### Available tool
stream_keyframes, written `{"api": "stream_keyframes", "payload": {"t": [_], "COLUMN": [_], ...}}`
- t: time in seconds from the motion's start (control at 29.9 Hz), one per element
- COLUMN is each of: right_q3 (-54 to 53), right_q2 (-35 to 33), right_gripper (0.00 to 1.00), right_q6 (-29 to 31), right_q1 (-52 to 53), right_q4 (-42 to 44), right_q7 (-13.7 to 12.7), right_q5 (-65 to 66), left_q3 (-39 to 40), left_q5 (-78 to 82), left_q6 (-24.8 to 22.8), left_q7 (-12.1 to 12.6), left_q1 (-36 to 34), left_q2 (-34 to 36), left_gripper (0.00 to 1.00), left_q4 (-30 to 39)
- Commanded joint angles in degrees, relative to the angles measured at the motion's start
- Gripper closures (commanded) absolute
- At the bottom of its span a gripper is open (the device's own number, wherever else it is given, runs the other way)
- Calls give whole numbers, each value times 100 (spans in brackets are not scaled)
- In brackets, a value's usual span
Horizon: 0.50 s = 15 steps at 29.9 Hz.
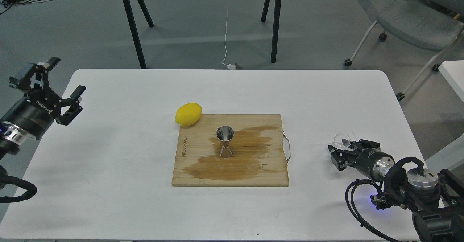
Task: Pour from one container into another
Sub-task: 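Close the right gripper around the clear glass and lift it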
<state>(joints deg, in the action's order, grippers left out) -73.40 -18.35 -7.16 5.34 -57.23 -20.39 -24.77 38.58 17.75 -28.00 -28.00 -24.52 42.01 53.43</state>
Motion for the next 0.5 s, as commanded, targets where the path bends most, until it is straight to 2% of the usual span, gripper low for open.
{"api": "stream_keyframes", "payload": {"t": [0.0,0.47], "right_q3": [1,1], "right_q2": [-2,-20], "right_gripper": [56,57], "right_q6": [22,259], "right_q1": [-6,20], "right_q4": [2,-393], "right_q7": [0,0], "right_q5": [7,236], "left_q3": [0,-9], "left_q5": [0,0], "left_q6": [0,0], "left_q7": [0,0], "left_q1": [0,9], "left_q2": [0,-9], "left_gripper": [1,1], "left_q4": [-8,-17]}}
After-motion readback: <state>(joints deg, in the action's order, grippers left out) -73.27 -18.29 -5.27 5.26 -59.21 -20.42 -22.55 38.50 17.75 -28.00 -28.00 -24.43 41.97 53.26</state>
